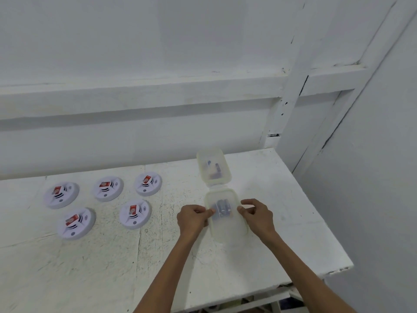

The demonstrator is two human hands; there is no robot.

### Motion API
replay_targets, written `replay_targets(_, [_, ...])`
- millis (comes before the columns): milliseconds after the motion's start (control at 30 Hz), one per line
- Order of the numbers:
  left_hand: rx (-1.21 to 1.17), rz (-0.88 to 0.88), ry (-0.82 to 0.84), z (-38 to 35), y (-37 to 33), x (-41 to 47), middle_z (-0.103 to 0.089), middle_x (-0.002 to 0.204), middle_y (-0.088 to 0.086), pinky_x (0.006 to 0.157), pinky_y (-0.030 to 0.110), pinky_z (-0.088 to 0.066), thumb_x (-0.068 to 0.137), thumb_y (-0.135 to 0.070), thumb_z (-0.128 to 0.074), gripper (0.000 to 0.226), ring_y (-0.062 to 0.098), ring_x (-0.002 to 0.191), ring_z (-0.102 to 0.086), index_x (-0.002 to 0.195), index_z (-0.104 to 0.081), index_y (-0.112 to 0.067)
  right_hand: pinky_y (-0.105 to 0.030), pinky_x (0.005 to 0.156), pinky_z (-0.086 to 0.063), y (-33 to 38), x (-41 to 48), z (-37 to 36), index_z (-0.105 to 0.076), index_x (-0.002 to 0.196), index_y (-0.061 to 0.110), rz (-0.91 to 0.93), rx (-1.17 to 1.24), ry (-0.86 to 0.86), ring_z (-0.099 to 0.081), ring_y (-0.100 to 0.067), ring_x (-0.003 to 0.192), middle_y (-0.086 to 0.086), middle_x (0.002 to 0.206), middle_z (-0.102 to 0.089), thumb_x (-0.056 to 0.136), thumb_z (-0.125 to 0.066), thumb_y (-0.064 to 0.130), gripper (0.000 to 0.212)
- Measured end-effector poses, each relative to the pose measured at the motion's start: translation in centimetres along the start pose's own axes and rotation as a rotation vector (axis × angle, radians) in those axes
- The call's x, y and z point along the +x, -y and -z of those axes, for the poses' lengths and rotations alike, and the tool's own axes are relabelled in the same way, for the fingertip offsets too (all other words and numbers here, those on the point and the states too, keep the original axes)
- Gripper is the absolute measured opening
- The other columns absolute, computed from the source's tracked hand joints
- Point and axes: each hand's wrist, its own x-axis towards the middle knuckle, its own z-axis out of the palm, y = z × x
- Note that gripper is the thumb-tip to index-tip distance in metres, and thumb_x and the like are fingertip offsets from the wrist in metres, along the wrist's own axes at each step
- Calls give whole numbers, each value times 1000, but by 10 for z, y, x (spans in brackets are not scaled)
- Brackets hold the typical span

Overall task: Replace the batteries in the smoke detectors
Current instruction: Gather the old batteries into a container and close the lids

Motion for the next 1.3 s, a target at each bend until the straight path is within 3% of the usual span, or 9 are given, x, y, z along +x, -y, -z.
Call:
replay_targets(133, [-153,177,134,3,-5,6,-77,83,17,71,37,-64,72,-14,-92,23,30,75,-76,85,-78,-1,-13,69,-48,4,0,6,-71,114,22,71,-127,39,-65,2,75,10,77,-72,87,-72,37,31])
replay_targets(233, [-178,215,217,8,-12,7,-77,85,20,64,31,-61,75,-9,-89,22,25,70,-73,89,-77,3,-26,77,-58,7,-5,21,-72,110,24,72,-138,241,-68,-4,81,11,89,-73,71,-84,48,48])
replay_targets(333, [-141,206,211,10,-15,8,-76,82,17,60,27,-58,76,-11,-89,23,20,63,-70,89,-77,3,-28,89,-55,8,-19,28,-37,141,36,187,-316,532,-59,-10,107,11,122,-55,55,-90,58,103])
replay_targets(433, [-164,214,212,8,-13,6,-75,82,19,60,28,-59,79,-10,-87,23,20,62,-70,91,-75,5,-30,101,-45,1,-20,23,-1,156,29,323,-632,559,-41,-18,127,2,143,-31,51,-83,70,139])
replay_targets(667, [-202,204,197,5,-11,6,-73,74,16,56,28,-58,78,-9,-87,25,18,53,-68,92,-72,6,-27,92,-49,-23,-14,20,-5,158,18,563,-826,363,-40,-18,124,-4,144,-33,74,-66,71,117])
replay_targets(867, [-190,198,177,4,-8,8,-75,82,19,61,30,-61,78,-11,-88,26,20,58,-67,92,-73,4,-32,92,-50,-11,-11,22,-22,152,20,539,-812,361,-36,-15,126,5,138,-38,61,-65,83,119])
replay_targets(967, [-186,193,179,3,-6,7,-76,88,23,64,32,-62,78,-12,-88,27,23,62,-69,93,-73,4,-34,96,-48,1,-8,27,-36,142,27,481,-690,350,-35,-11,129,11,140,-37,67,-53,90,99])
replay_targets(1100, [-192,184,175,2,-6,6,-76,88,23,67,34,-63,78,-12,-88,26,25,65,-70,92,-73,3,-36,101,-44,9,12,16,-44,132,24,503,-569,276,-32,-15,139,9,158,-22,82,-58,71,70])
replay_targets(1300, [-199,175,173,3,-6,3,-76,82,21,62,30,-60,78,-12,-88,24,23,58,-68,90,-74,2,-34,104,-44,23,47,-16,-33,148,28,376,-286,384,-48,-19,130,6,148,-43,84,-71,53,78])
